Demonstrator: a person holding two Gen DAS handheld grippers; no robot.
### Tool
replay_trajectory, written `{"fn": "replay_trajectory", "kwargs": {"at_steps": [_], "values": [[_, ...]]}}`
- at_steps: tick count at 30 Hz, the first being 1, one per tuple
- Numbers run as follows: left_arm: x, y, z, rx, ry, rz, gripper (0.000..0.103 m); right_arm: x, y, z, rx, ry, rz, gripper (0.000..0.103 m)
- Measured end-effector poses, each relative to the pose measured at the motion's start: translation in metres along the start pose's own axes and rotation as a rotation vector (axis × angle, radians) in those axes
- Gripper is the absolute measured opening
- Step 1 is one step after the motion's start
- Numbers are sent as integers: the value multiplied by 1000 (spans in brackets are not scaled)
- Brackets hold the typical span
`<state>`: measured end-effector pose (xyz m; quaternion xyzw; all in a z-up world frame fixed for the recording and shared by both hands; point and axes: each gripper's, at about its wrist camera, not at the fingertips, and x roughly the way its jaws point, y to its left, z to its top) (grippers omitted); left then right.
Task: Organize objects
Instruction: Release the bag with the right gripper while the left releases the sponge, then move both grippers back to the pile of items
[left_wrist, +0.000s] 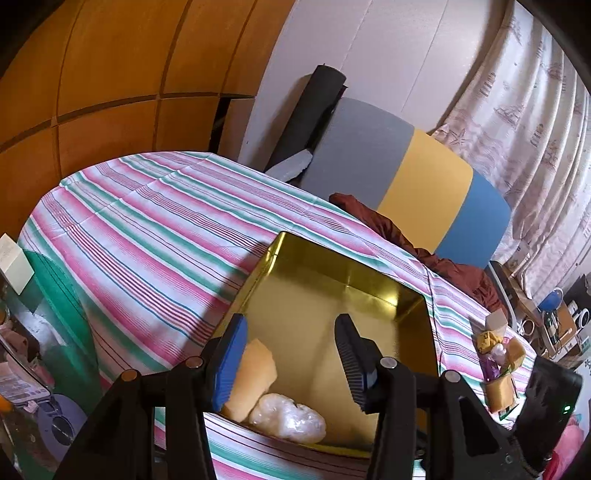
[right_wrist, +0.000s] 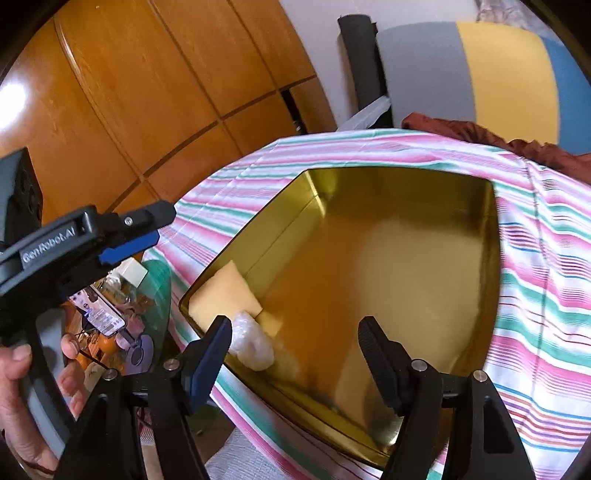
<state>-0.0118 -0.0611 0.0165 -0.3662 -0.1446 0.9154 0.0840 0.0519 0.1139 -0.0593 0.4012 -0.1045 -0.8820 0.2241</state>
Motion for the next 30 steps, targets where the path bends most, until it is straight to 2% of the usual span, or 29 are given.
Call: {"fn": "replay_trajectory", "kwargs": {"at_steps": [9, 15, 25, 30], "values": [[15, -33, -23, 74, 68, -57, 50, -45, -15, 0, -38, -78, -125, 72], [21, -65, -42, 148, 117, -124, 50, -72, -41, -4, -22, -96, -205, 72], [21, -116, -74, 273, 184, -274, 50, -106, -102, -34, 4, -53, -351, 72], [21, -140, -91, 320, 216, -324, 50, -132, -150, -49, 27, -16, -457, 72]]}}
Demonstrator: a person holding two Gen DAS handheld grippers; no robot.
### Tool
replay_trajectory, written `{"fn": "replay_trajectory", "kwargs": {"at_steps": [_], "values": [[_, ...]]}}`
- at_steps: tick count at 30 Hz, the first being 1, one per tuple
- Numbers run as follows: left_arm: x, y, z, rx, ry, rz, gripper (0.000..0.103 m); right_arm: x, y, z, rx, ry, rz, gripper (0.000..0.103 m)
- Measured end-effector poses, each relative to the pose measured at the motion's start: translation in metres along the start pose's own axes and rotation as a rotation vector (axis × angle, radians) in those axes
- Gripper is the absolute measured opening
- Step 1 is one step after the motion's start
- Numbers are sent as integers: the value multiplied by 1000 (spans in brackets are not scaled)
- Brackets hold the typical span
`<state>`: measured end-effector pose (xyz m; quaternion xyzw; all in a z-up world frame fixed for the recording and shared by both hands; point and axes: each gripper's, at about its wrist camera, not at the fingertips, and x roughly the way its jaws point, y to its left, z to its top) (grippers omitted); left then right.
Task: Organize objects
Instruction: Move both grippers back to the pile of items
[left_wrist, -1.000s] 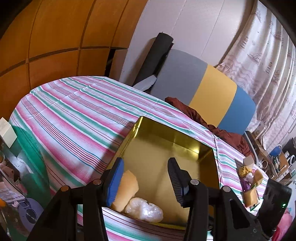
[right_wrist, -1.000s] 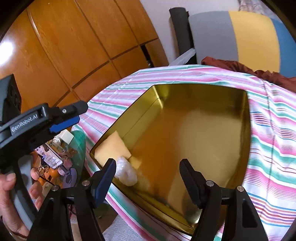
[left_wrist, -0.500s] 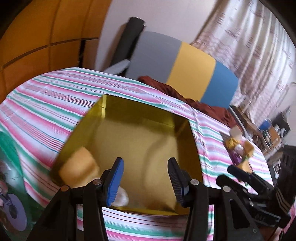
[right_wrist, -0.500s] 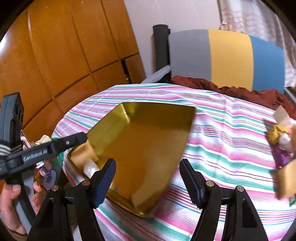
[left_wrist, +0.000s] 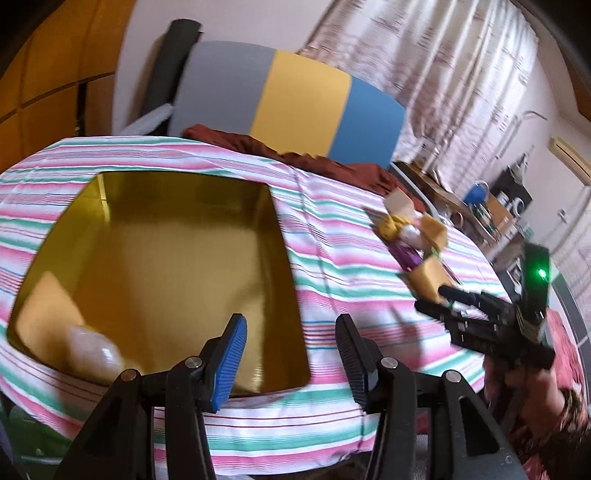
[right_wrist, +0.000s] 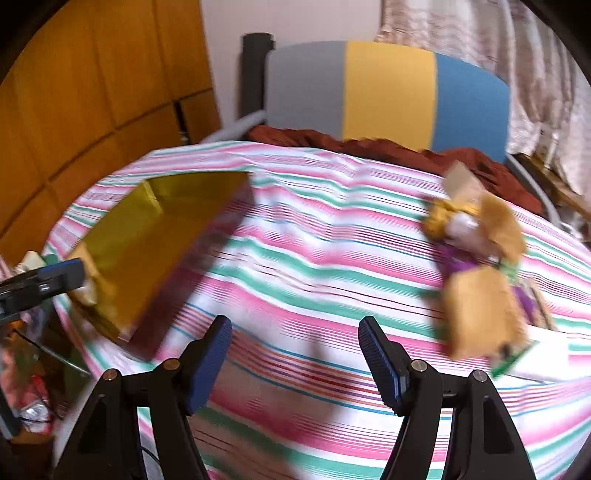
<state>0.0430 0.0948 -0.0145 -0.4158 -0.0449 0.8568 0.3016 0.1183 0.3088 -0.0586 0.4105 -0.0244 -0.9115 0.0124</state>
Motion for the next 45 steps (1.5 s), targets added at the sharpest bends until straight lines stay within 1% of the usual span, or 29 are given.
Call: {"fn": "replay_trajectory", "kwargs": {"at_steps": [5, 9, 12, 14, 15, 17, 20, 21, 23, 24, 25, 26, 28, 30, 32, 33, 35, 37, 38, 39, 41, 42, 43, 44, 45], "values": [[7, -21, -5, 22, 19, -25, 50, -1, -60, 2, 18, 9, -128, 72], [13, -37, -7, 55, 40, -23, 50, 6, -104, 7, 76, 18, -171, 74], [18, -45, -9, 76, 58, -18, 51, 19, -125, 6, 92, 49, -185, 74], [21, -49, -10, 81, 65, -18, 51, 27, -131, 3, 109, 70, -159, 74], [23, -50, -10, 82, 70, -16, 51, 30, -134, 1, 129, 81, -127, 74], [27, -53, -10, 83, 76, -15, 51, 33, -134, -4, 164, 90, -40, 79], [33, -57, -10, 82, 90, -13, 51, 23, -122, -2, 132, 60, 63, 82], [35, -59, -11, 83, 95, -15, 51, 15, -117, 1, 118, 30, 123, 81], [37, -63, -11, 89, 101, -16, 51, 4, -117, 6, 133, -9, 207, 81], [39, -66, -11, 95, 104, -15, 51, -4, -121, 10, 148, -39, 216, 81], [41, -67, -10, 98, 106, -16, 51, -8, -125, 14, 153, -55, 192, 81], [42, -70, -10, 99, 108, -18, 51, -11, -130, 16, 151, -63, 150, 81], [46, -73, -10, 99, 112, -23, 51, -12, -143, 20, 122, -61, -2, 81], [50, -77, -10, 99, 121, -28, 51, -6, -156, 16, 83, -27, -177, 79], [55, -81, -8, 102, 130, -29, 51, 3, -162, 11, 46, 5, -250, 77], [58, -84, -7, 104, 133, -31, 51, 8, -163, 7, 26, 23, -268, 77], [61, -88, -5, 104, 134, -38, 51, 21, -155, 3, -25, 68, -275, 74], [65, -92, -3, 107, 136, -44, 51, 31, -144, 1, -88, 91, -304, 74], [67, -96, -1, 111, 136, -49, 51, 39, -138, -1, -126, 109, -330, 71], [68, -98, 0, 114, 136, -53, 51, 42, -138, -4, -145, 127, -338, 66], [72, -105, 2, 125, 140, -58, 51, 48, -138, -12, -169, 158, -350, 64], [75, -108, 3, 132, 144, -63, 51, 52, -138, -14, -187, 172, -362, 56], [77, -112, 4, 136, 145, -68, 51, 55, -141, -14, -189, 179, -356, 53], [80, -116, 6, 141, 147, -73, 51, 55, -143, -14, -168, 179, -337, 46], [83, -119, 7, 146, 149, -76, 51, 55, -146, -13, -143, 188, -314, 45]]}}
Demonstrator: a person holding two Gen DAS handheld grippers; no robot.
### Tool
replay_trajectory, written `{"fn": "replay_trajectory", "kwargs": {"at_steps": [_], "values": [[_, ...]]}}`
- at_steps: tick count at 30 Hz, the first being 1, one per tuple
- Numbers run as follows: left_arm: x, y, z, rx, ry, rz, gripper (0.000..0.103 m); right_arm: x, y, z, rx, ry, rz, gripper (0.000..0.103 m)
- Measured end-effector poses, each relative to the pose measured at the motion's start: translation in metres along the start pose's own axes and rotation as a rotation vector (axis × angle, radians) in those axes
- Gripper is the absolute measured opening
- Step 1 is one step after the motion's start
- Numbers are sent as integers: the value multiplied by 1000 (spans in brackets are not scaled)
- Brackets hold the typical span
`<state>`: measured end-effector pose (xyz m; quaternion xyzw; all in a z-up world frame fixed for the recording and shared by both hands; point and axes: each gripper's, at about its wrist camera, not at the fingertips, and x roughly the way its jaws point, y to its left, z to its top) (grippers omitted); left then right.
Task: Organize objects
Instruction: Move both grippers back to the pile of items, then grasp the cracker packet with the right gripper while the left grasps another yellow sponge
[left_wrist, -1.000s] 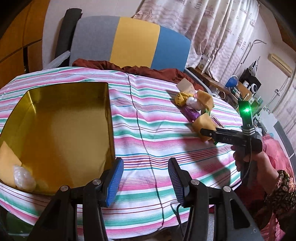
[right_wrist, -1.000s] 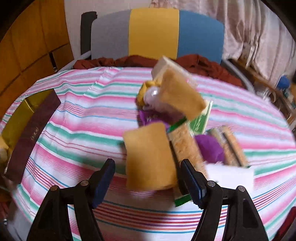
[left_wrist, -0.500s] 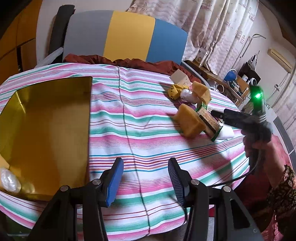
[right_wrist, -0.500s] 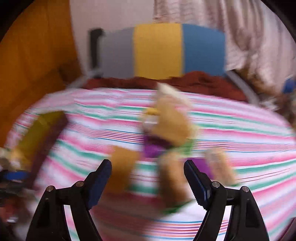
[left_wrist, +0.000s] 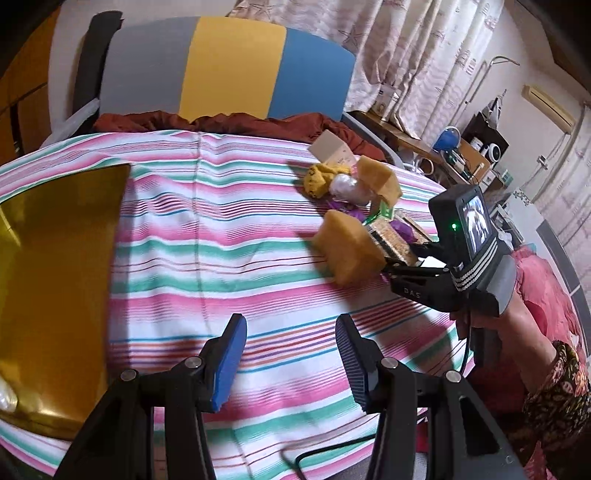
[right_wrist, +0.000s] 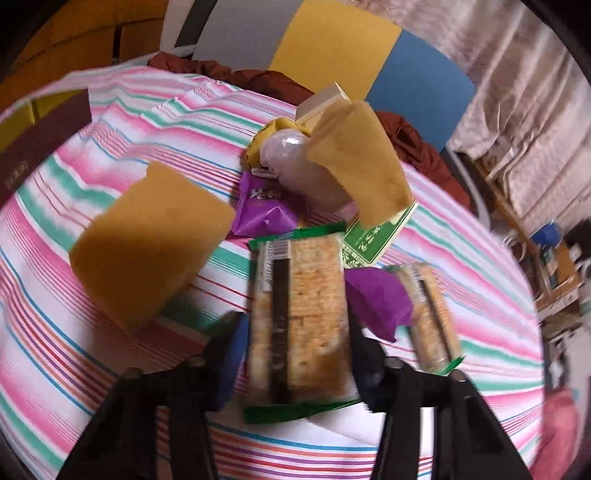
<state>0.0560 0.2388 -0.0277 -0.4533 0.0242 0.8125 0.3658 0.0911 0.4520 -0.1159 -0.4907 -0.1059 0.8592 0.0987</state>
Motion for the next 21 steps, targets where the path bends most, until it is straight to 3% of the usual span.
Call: {"fn": "replay_trajectory", "kwargs": {"at_steps": [4, 7, 9, 11, 15, 21], "values": [[14, -16, 9, 29, 7, -9, 51, -1, -15, -1, 93, 42, 70, 44], [25, -29, 18, 53, 8, -15, 51, -2, -29, -5, 198, 78, 169, 44], [35, -40, 26, 72, 3, -20, 56, -3, -32, -11, 242, 114, 209, 44], [45, -48, 33, 84, -2, -24, 70, -3, -36, -16, 263, 140, 222, 44], [67, -63, 50, 75, 7, -55, 71, -5, -41, -21, 281, 157, 225, 44], [110, -72, 63, 73, 95, -33, 71, -4, -43, -17, 261, 169, 219, 44]]}}
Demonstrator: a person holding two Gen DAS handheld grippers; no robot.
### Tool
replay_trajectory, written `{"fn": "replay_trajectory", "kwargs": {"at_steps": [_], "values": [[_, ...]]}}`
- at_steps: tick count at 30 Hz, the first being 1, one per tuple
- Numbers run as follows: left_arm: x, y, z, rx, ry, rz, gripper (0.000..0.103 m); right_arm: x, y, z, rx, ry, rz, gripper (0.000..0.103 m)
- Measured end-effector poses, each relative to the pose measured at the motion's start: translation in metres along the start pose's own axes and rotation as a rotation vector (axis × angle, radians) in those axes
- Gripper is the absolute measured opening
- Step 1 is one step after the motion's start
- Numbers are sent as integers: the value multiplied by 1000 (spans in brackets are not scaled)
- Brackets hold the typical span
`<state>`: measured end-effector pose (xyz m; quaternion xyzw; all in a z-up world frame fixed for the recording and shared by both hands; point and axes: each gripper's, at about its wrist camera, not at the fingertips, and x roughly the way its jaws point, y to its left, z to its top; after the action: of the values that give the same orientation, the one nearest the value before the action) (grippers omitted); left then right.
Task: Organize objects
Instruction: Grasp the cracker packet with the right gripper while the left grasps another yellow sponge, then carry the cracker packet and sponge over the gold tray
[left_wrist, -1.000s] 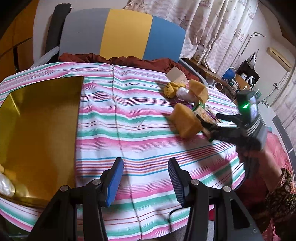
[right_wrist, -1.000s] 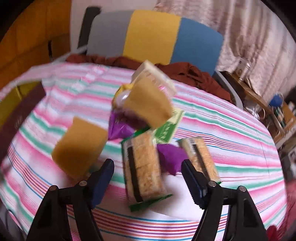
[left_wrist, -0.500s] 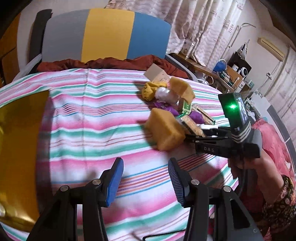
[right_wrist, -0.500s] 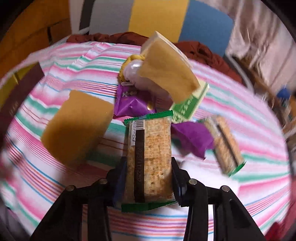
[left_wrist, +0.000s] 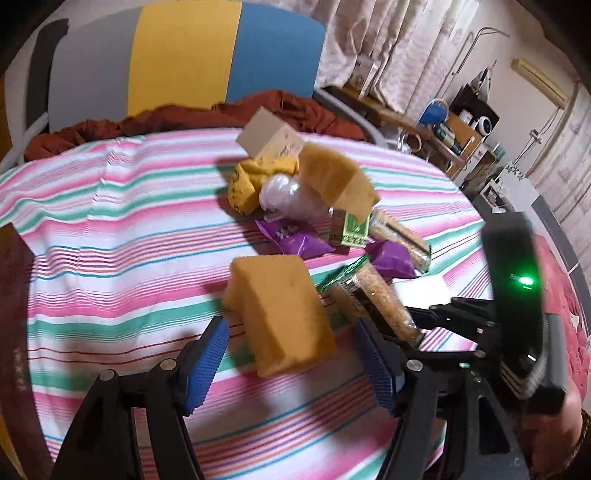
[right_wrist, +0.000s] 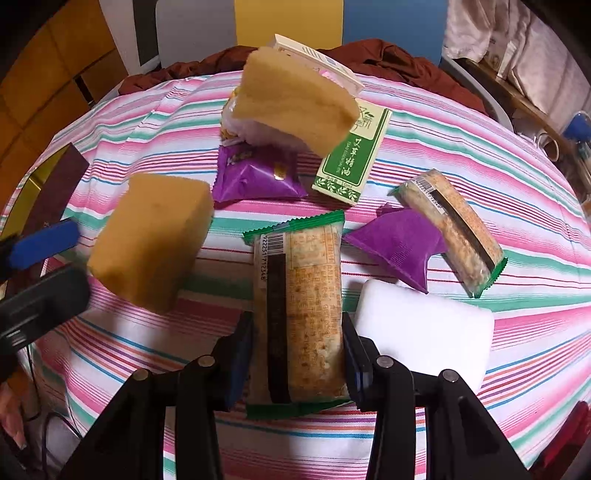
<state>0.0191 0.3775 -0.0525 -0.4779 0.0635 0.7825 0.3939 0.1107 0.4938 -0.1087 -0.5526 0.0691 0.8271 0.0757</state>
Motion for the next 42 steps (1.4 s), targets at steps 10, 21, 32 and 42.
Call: {"fn": "replay_trajectory", "kwargs": {"at_steps": [10, 21, 32, 42], "values": [[25, 10, -14, 47, 35, 32, 57, 6, 3, 6, 4, -1, 12, 44], [-13, 22, -35, 73, -37, 41, 41, 4, 8, 9, -6, -33, 21, 44], [-69, 50, -59, -5, -112, 36, 41, -1, 28, 8, -47, -73, 89, 44], [-136, 112, -91, -137, -217, 135, 41, -3, 39, 7, -52, -113, 156, 44]]}}
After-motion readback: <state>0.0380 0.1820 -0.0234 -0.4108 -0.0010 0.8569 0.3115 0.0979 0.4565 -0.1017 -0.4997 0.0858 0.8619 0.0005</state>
